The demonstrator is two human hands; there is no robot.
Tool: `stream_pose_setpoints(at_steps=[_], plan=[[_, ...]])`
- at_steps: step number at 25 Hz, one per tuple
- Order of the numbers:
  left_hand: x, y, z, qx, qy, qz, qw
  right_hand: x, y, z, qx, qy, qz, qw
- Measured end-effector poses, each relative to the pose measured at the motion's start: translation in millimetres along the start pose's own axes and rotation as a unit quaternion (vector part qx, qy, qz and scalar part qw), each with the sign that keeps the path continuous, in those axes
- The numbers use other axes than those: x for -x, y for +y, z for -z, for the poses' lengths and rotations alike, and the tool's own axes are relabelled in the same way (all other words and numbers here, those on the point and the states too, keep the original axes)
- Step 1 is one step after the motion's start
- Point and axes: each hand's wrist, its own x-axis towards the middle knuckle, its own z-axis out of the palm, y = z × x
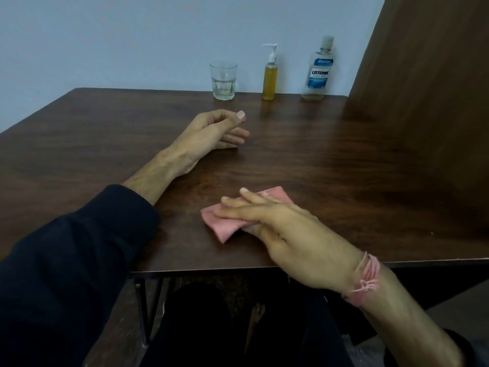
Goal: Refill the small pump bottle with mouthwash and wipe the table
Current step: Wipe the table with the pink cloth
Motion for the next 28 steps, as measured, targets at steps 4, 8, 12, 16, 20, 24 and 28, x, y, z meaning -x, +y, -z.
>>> stream_pose_setpoints(at_steps=[4, 8, 12, 16, 20, 24, 28], plan=[[0, 1, 0, -0.013, 0.004, -0.002, 1.000, 11, 27, 26, -0.013, 0.054, -0.108, 0.993], [-2, 0, -1, -0.023, 0.014, -0.008, 1.000, 13, -1, 4, 0.038, 0.135, -0.102, 0.985], [-1, 0, -1, -0.035, 0.016, -0.010, 0.999, 24, -13, -14, 0.017, 0.061, -0.041, 0.997], [-2, -3, -2, -0.030, 0.019, -0.016, 0.999, 18, 47, 28, 0.000, 0.110, -0.202, 0.973], [-5, -3, -6, -0.037, 0.028, -0.020, 0.999, -15, 53, 36, 0.010, 0.119, -0.257, 0.959], [-3, -2, -4, -0.035, 0.021, -0.019, 0.999, -31, -32, -39, 0.034, 0.107, -0.075, 0.991], [-2, -1, -5, -0.024, 0.013, -0.020, 0.999, 6, -32, -43, 0.013, 0.117, -0.050, 0.992]])
